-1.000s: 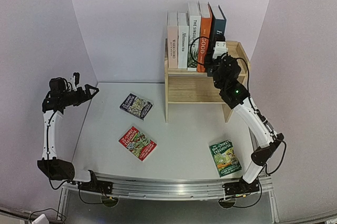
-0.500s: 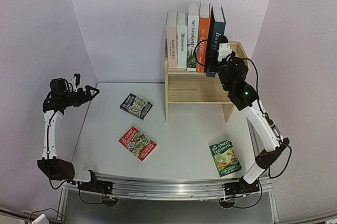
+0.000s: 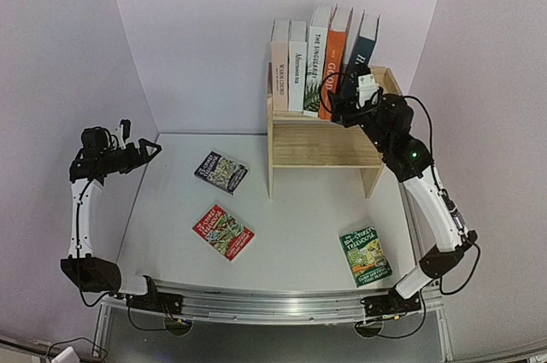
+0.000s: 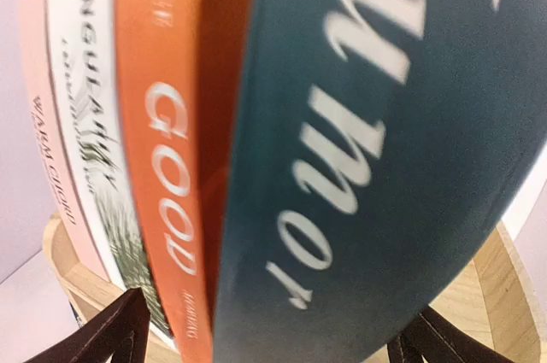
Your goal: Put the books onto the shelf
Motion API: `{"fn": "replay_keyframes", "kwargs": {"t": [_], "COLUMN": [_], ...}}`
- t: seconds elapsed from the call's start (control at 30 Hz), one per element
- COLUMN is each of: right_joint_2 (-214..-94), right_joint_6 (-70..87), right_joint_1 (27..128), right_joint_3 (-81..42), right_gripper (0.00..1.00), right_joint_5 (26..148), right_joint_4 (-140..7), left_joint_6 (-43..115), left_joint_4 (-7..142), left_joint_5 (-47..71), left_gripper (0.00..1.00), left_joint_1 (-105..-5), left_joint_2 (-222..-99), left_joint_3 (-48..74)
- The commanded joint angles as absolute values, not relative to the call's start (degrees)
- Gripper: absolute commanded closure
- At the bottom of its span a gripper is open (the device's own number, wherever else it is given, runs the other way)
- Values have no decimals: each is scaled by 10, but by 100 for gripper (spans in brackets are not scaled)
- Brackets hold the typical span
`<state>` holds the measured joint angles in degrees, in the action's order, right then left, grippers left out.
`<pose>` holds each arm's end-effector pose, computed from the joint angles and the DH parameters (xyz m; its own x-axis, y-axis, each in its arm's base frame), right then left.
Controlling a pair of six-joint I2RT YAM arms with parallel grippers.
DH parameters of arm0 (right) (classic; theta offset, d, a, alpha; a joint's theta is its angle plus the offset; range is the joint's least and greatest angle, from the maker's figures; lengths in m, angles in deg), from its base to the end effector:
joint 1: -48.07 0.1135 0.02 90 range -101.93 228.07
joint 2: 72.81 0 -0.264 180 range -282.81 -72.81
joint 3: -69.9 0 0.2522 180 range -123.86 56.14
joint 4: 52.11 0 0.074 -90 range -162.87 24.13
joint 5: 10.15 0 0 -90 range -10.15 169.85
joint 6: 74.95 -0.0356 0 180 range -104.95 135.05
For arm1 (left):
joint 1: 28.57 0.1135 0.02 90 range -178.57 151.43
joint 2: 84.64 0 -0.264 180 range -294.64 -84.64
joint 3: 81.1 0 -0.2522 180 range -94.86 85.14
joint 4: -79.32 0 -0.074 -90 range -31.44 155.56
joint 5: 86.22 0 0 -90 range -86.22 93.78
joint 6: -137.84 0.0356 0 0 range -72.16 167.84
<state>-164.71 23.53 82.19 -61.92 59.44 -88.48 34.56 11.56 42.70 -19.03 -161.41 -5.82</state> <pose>0.2796 0.1745 0.5458 0.0857 -0.1089 -0.9904 -0.2274 0.9656 -0.1258 0.2606 0.0211 0.4236 -0.6942 -0.2979 -0.6552 0.1927 0.8002 -0.5679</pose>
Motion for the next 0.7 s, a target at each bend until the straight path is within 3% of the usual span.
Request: {"fn": "replay_keyframes", "kwargs": {"t": [0.0, 0.4, 0.67], "right_joint_2": [-1651, -1715, -1743], "right_joint_6": [214, 214, 204], "right_joint_1": [799, 744, 724], "right_joint_3": [-649, -738, -759], "right_gripper": [8, 20, 20], "right_joint_5": [606, 742, 816], "right_joint_4": [-910, -961, -964], "left_joint_6": [357, 358, 362], "left_joint_4": [121, 122, 120], "left_joint_5": [436, 436, 434], "left_gripper": [0, 0, 0], "left_joint_1": [-192, -192, -192], "left_joint_2": [-1609, -1603, -1602], "left_joint_3": [-58, -55, -51]}}
